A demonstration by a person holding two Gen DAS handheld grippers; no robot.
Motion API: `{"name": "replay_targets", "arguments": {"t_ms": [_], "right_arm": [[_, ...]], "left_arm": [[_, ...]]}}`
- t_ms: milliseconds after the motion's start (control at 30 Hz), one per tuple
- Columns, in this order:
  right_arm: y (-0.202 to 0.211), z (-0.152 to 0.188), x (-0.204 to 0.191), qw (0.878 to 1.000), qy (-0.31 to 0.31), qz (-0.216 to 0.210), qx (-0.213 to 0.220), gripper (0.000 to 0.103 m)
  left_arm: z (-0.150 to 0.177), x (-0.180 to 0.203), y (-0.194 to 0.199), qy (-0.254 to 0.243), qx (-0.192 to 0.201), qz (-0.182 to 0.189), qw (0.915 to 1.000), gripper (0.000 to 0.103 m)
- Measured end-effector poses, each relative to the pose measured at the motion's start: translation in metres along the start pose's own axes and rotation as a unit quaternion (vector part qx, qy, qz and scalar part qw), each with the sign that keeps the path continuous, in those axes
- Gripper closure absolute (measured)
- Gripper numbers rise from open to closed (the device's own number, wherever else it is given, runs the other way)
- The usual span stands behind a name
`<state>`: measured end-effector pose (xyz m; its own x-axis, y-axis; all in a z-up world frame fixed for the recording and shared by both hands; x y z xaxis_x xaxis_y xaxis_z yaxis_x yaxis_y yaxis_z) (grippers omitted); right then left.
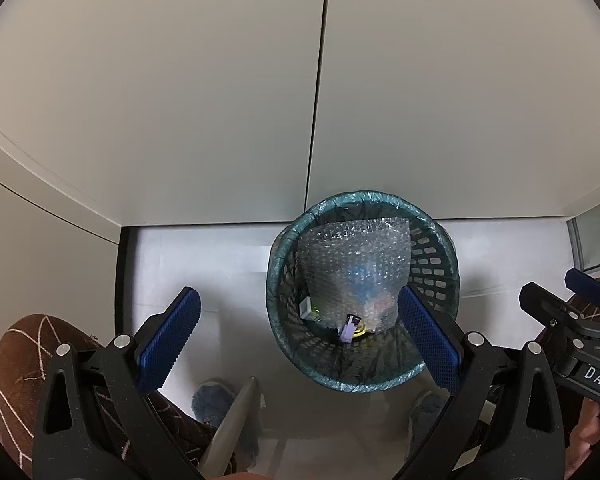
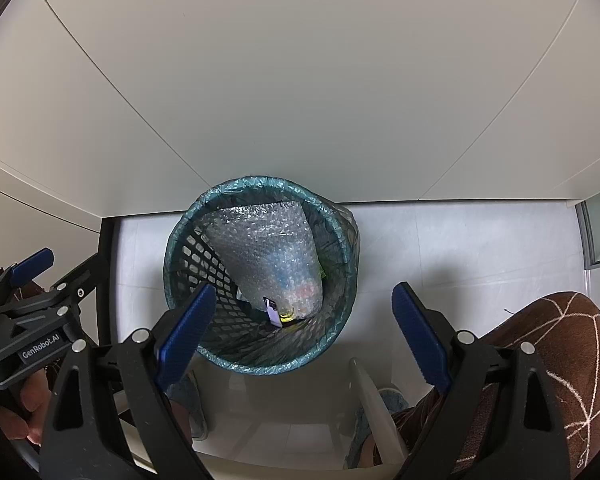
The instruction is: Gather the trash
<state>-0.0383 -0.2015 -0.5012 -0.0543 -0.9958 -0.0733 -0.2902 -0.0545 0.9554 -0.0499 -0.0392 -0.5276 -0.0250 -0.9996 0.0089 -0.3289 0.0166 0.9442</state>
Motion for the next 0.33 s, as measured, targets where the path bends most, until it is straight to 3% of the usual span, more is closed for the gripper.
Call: {"name": "replay_targets", "arguments": {"t_ms": [133,333], "right_arm": [[0.0,-0.0002,-0.0001,1.0,0.0,0.0,0.0,0.017],[-0.0002,0.0005,-0.0022,1.0,0.003,-0.001,0.001,0.017]], "left_arm": [[-0.0005,-0.0014,0.0002,0.004,-0.001,0.008,1.0,0.013],[0.0,-0.0002,-0.0007,0.005,-0.006,0.014,0.9999,0.012]]}}
Point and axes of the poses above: each gripper's, at about its wrist camera, not at the fingertips, and y roughly against the way its jaws point, x to its right, z to its underside, the point moved 7 cm from there along -y, roughly the way its jaws point, and after that the axes turned 1 degree about -y, right-handed, at the moved point
